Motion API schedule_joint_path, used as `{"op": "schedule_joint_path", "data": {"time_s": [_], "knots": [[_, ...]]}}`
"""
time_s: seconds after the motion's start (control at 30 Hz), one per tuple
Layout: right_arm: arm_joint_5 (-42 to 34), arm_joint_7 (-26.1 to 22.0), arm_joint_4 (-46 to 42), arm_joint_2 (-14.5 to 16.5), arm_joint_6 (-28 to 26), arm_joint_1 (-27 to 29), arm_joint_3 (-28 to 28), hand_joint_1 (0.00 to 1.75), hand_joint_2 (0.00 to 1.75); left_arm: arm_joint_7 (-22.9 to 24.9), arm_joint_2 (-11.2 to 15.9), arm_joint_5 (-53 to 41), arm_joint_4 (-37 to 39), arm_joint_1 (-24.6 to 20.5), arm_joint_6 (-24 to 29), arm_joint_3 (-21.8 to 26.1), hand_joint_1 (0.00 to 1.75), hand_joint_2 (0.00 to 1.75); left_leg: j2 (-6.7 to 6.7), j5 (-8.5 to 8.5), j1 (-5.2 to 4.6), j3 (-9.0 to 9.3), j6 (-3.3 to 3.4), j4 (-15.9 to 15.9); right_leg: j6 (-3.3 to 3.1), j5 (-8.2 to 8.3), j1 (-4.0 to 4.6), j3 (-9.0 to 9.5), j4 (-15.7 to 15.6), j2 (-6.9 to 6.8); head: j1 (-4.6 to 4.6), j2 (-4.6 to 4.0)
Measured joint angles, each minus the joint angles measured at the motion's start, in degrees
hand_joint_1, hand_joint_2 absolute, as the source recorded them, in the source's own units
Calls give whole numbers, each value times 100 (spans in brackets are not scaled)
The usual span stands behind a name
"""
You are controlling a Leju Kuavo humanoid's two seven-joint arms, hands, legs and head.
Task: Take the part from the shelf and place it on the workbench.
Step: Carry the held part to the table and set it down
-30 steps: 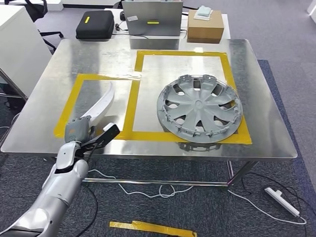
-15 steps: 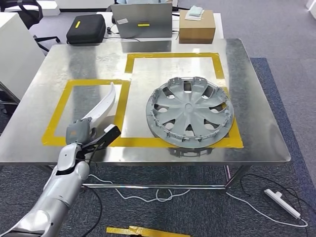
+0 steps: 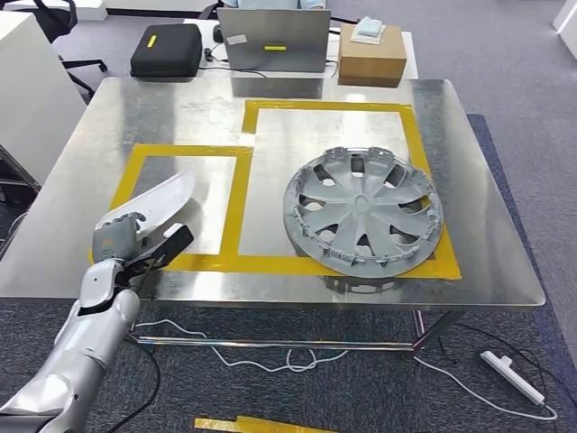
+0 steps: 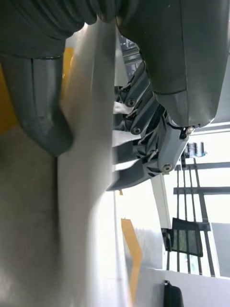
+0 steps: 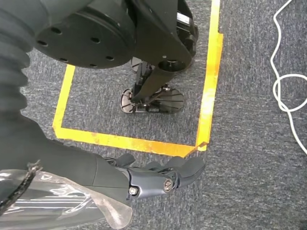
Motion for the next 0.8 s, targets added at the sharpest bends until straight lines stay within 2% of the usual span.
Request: {"op": "schedule_joint_path", "data": {"time_s": [0.17, 0.3, 0.47, 0.6, 0.73, 0.8], "knots": [[5, -5, 0, 0, 1, 0, -3, 0, 0, -1, 65, -36, 87, -1, 5, 31, 0, 175, 0, 3, -7, -6, 31, 3, 46, 21, -6, 2, -23, -1, -1, 0], [10, -7, 0, 0, -1, 2, -6, 0, 0, -26, 81, -55, 116, -17, 68, 38, 0, 0, 0, 8, -6, -5, 38, 3, 62, 28, -6, 3, -30, -2, -2, 0], [46, -20, 0, 6, 5, 5, -32, 0, 0, -198, 35, -44, 102, 31, 317, 40, 0, 0, 1, 13, 2, -3, 41, 2, 65, 29, -1, 2, -29, -4, -3, 0], [90, -23, -8, 47, 6, 21, -121, 0, 0, -643, -112, 206, -208, 288, 429, 36, 0, 0, 2, 14, 8, -3, 40, 1, 65, 28, 4, 2, -29, -3, -2, 0], [40, 28, -112, 185, -12, 46, -293, 0, 0, -1375, -333, 848, -1120, 933, 503, -51, 0, 0, 3, 7, 9, -3, 38, 0, 66, 21, 5, 3, -29, 0, -3, 0], [6, 97, -248, 362, -75, 52, -415, 0, 0, -1776, -443, 1322, -1760, 1430, 516, -139, 0, 0, 5, -16, -9, -5, 75, 17, 99, 28, -8, 13, -56, 1, -4, 0]]}}
